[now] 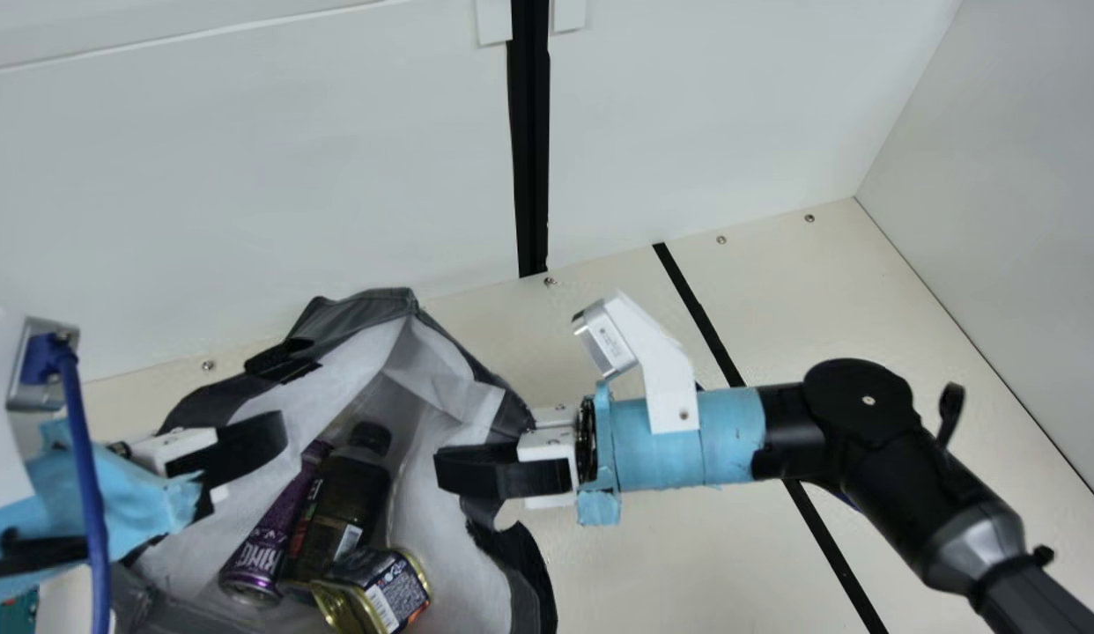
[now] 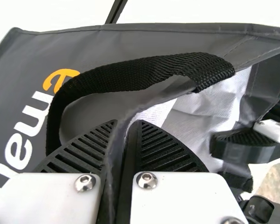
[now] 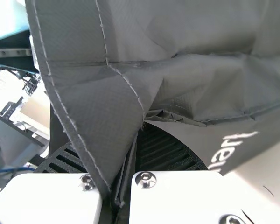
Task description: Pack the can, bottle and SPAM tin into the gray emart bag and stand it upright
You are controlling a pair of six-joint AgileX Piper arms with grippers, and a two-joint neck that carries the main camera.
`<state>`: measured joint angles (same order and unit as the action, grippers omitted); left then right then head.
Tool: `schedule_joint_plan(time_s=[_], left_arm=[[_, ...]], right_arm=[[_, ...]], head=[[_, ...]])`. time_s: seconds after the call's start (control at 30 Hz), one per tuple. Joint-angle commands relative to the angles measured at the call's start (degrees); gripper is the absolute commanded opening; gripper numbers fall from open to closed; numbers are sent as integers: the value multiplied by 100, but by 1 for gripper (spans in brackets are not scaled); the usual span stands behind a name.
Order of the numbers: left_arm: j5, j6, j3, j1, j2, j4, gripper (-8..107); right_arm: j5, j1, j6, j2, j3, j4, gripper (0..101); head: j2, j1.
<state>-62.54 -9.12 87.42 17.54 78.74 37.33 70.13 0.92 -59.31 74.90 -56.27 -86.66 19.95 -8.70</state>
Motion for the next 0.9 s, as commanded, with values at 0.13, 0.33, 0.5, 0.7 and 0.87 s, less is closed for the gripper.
schedule_joint_plan(time_s=[0.13,0.33,0.5,0.7,0.87], left_arm=[[-382,167,485,133,-15,-236,-8],[-736,261,919,248,-13,-391,-8],[-736,322,1010,510,-74,-558,-8],[-736,375,1044,854,-201,-747,-8],[-736,460,1023,1170,-329,-933,-8]], right_arm=[[-23,-61,427,-484,-51,-185,0],[-23,-180,819,-893,-146,-294,0],[-23,-312,1116,-1203,-260,-372,0],[-23,-524,1491,-1553,-423,-451,0],[-23,-701,1827,-1857,-541,-447,0]], head=[[5,-130],[5,-130],[5,-130],[5,-130],[5,-130]])
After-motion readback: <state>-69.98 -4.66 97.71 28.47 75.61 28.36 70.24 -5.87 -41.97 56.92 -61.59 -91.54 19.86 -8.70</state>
